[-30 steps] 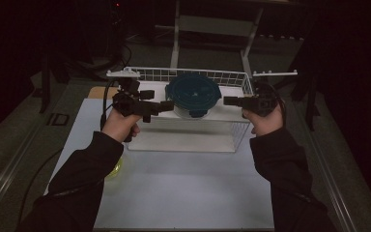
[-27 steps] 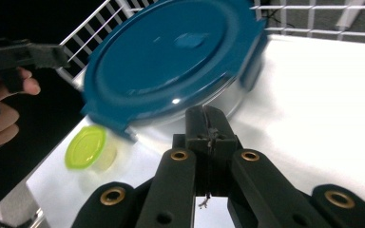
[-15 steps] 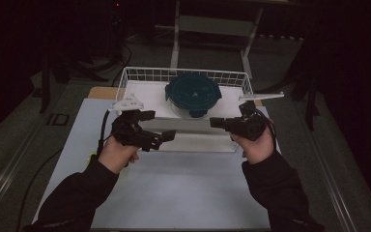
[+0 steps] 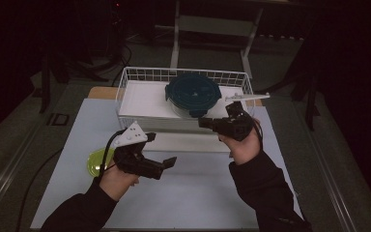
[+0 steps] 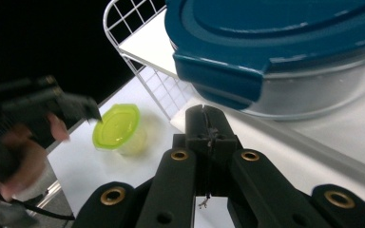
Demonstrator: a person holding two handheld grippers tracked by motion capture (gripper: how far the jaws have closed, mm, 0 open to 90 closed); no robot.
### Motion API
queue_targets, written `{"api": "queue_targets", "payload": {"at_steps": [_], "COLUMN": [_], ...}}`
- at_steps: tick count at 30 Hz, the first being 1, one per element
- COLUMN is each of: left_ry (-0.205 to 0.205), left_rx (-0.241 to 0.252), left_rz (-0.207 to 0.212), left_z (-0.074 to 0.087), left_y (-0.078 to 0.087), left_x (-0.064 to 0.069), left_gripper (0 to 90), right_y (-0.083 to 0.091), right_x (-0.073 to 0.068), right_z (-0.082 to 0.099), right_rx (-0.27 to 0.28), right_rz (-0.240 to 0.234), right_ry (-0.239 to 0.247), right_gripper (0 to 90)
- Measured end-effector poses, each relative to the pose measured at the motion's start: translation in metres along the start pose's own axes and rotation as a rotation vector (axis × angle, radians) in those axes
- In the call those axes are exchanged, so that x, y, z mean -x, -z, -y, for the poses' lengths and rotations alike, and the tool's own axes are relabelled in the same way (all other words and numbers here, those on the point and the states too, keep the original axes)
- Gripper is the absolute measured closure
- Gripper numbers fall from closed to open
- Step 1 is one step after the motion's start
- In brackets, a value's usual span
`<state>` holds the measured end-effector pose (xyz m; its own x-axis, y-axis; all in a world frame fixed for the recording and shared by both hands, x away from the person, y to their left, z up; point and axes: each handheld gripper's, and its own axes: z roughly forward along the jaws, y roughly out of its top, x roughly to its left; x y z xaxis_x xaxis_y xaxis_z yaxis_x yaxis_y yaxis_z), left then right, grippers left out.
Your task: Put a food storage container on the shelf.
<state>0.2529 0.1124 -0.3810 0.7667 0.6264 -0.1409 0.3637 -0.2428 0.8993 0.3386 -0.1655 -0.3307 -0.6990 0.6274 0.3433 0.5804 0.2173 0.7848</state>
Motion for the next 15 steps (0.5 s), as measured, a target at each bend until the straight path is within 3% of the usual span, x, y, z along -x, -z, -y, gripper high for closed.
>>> {"api": "queue_targets", "payload": {"at_steps": [3,8,15], "left_ry": [0.013,0.022,0.004], "left_rx": [-0.024,-0.043,-0.034], "left_rz": [0.012,0.022,-0.01], "left_z": [0.017,0.031,0.038], "left_y": [-0.004,-0.008,-0.007], "left_x": [0.002,0.005,0.01], "left_gripper": [0.4,0.3,0.3], "right_y": [-0.003,-0.006,-0.013], "right_x": [0.001,0.005,0.009], "right_z": [-0.003,-0.006,-0.012], "right_rx": [0.004,0.012,0.007], "right_rz": [0.003,-0.016,0.012], "right_ry": [-0.012,-0.041,-0.046], "right_gripper": [90.0,90.0,90.0]}}
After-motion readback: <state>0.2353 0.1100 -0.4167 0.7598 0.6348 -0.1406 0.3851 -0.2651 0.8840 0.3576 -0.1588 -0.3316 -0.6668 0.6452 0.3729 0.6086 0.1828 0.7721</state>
